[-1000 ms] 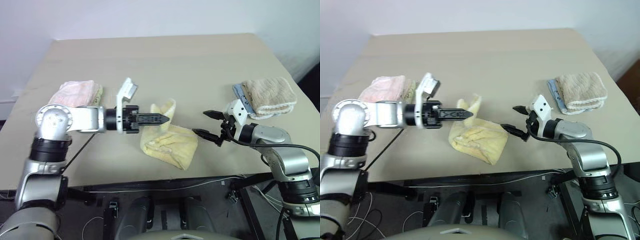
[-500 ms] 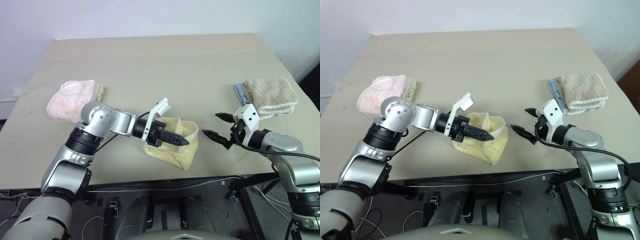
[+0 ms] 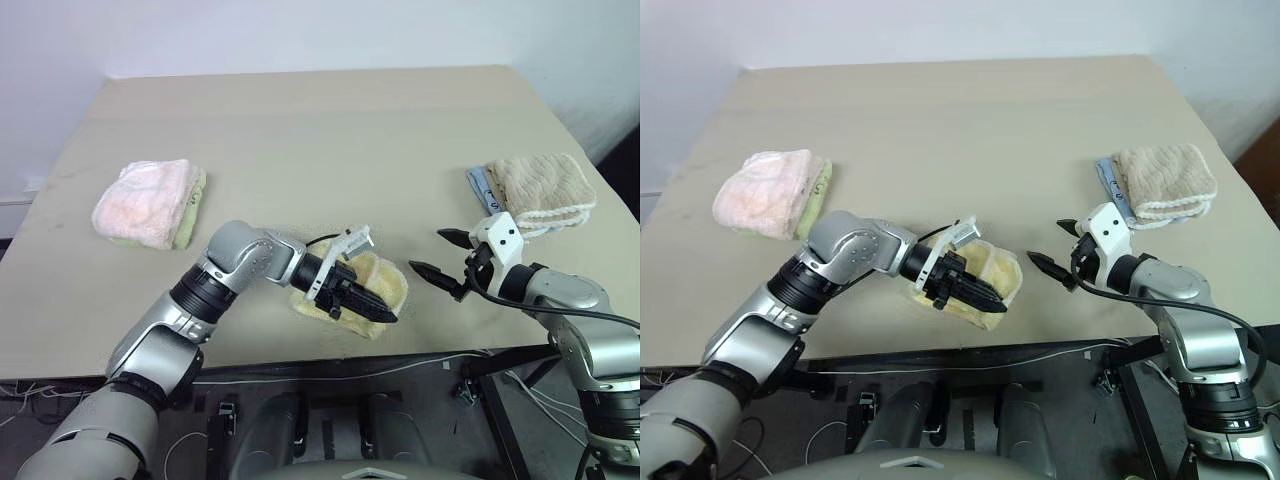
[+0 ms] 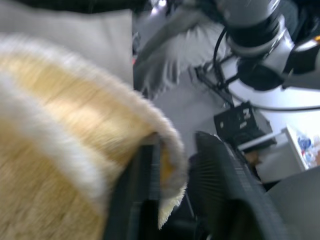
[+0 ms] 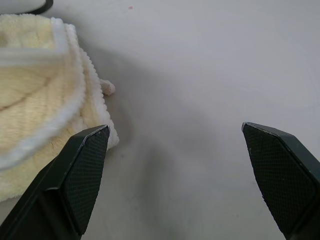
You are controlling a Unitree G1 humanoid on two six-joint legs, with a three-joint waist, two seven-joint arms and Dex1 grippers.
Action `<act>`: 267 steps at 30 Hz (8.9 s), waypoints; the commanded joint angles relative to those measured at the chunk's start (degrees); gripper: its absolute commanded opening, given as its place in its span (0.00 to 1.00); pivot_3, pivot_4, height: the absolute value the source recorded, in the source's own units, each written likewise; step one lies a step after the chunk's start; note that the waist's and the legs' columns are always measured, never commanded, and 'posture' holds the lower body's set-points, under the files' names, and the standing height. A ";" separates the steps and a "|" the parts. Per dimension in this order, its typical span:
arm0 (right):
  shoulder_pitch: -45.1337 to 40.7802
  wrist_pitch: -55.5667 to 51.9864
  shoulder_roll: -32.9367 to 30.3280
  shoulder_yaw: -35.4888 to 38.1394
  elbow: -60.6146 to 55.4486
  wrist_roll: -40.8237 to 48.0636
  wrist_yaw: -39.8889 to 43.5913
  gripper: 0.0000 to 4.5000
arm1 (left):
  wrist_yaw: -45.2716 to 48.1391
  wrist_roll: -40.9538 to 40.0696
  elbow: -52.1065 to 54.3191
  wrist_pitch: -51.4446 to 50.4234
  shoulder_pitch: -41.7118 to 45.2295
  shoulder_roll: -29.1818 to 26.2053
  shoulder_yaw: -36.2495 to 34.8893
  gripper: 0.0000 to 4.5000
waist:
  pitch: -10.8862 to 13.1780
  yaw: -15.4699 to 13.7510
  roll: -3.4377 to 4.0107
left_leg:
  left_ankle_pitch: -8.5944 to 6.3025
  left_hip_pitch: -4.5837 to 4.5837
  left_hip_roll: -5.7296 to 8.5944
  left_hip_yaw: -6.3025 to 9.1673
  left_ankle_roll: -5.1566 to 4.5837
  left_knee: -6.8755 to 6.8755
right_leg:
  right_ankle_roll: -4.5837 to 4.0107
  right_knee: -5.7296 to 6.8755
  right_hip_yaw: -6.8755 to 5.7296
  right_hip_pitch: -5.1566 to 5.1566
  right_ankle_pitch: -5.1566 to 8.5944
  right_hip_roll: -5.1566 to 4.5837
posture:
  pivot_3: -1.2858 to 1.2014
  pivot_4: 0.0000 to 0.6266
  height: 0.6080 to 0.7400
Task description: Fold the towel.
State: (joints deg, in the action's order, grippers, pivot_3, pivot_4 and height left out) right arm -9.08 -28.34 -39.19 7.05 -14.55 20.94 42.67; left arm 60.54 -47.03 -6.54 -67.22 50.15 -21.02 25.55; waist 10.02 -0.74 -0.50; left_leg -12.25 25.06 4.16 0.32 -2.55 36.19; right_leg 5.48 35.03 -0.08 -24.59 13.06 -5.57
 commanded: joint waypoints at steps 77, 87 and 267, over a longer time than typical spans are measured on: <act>-2.80 -17.47 12.56 -5.53 -9.44 19.72 -11.49 0.00 | 19.96 25.25 -10.43 51.23 -10.87 -2.13 -11.53 0.01 | -0.03 0.27 0.06 | -0.12 0.23 -0.01 0.09 -0.18 0.73 | 0.21 0.39 -0.08 -0.05 -0.16 0.03 | 0.52 0.24 1.00; 5.19 -11.23 9.35 -12.48 -5.98 8.39 -9.56 0.00 | 20.90 31.93 -12.78 62.56 -19.48 -5.70 -9.83 0.01 | -0.12 -0.03 0.12 | -0.22 0.19 -0.01 0.09 -0.07 0.81 | 0.08 0.29 -0.07 0.07 -0.13 0.00 | 0.52 0.24 1.00; -17.23 -17.28 5.80 42.55 23.79 47.74 -45.54 0.99 | 4.04 18.05 3.04 41.01 -18.44 -11.84 -26.59 1.00 | 0.02 1.20 0.30 | -0.23 0.32 -0.04 -0.04 -0.39 0.68 | 0.28 0.15 -0.02 -0.02 -0.25 -0.01 | 0.52 0.24 1.00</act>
State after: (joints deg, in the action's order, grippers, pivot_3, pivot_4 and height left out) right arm -26.59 -45.03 -31.57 46.83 12.81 66.22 -2.33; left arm 64.52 -28.04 -4.70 -26.08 30.05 -32.54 0.23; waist 10.04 0.46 -0.20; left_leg -12.47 25.38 4.12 0.29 -2.94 36.87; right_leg 5.76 35.17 -0.10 -24.60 12.81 -5.59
